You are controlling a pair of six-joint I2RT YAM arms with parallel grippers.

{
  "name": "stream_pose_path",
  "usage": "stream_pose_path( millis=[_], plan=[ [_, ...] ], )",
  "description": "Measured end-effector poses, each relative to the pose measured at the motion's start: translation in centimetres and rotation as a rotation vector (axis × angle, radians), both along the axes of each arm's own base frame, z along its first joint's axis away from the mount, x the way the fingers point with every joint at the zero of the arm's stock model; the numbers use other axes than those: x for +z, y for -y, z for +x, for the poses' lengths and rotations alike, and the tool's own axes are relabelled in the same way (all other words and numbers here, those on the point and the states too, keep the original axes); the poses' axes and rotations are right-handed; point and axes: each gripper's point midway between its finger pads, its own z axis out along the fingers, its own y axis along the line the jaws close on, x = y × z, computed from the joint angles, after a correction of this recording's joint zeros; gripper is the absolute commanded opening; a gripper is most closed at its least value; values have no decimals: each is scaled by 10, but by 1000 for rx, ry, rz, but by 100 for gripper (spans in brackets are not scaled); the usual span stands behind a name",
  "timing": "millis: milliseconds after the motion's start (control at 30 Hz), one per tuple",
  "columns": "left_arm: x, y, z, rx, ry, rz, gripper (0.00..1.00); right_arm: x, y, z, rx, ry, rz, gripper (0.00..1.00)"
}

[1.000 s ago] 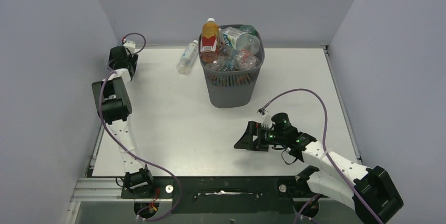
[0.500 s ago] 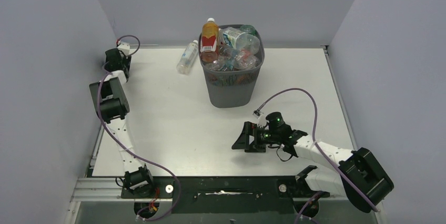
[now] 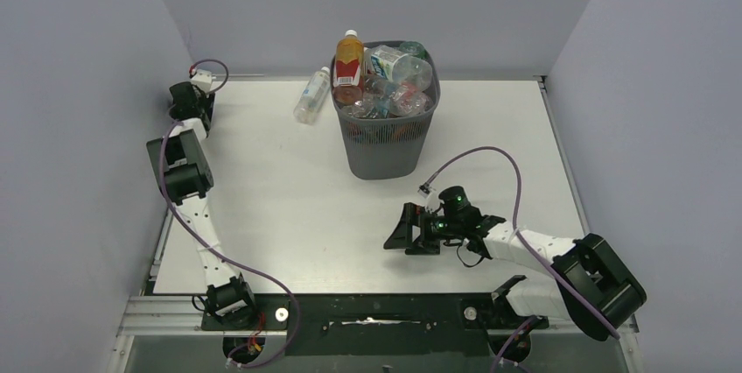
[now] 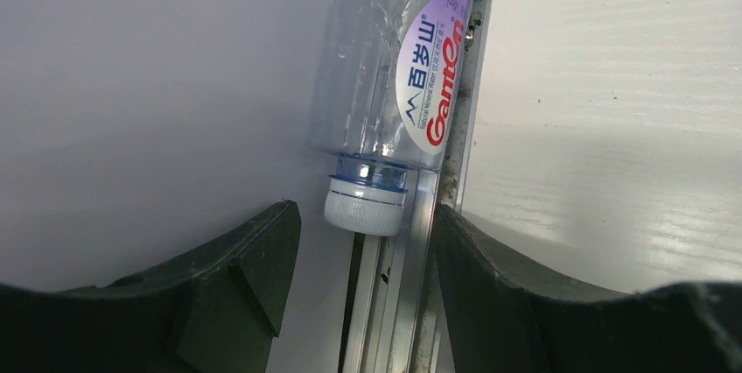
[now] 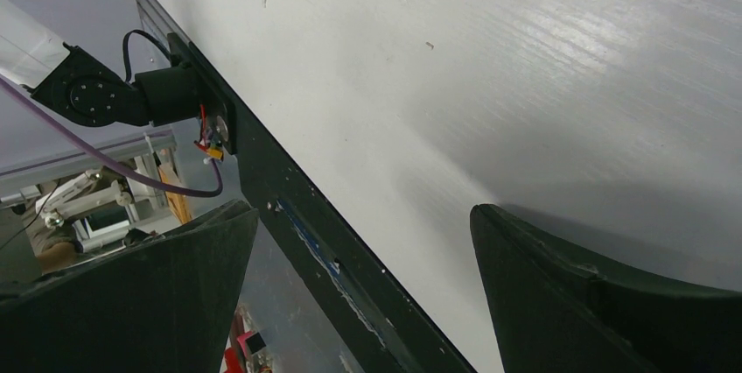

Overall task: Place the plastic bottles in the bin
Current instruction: Pick up the plastic bottle from the corner of the board.

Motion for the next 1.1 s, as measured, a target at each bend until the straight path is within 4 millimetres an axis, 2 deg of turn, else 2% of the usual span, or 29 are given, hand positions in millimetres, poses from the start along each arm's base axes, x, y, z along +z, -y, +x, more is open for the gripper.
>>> stream_pose_path(
  millis=[100,333,500,567,1100],
  plan=[
    [1,-1,4,-1,15,2,62,-2,0,0,2,-7,-1,98],
    [2,-2,10,-4,48,20,62,-7,-3,1,6,-21,-2,98],
    [2,-1,15,-15,66,30,54,-7,-6,3,11,-27,7,98],
    [0,1,19,-27,70,34,45,-7,-7,4,11,-29,14,98],
    [-5,2,22,-36,67,35,29,-6,-14,7,23,-33,39,98]
  ],
)
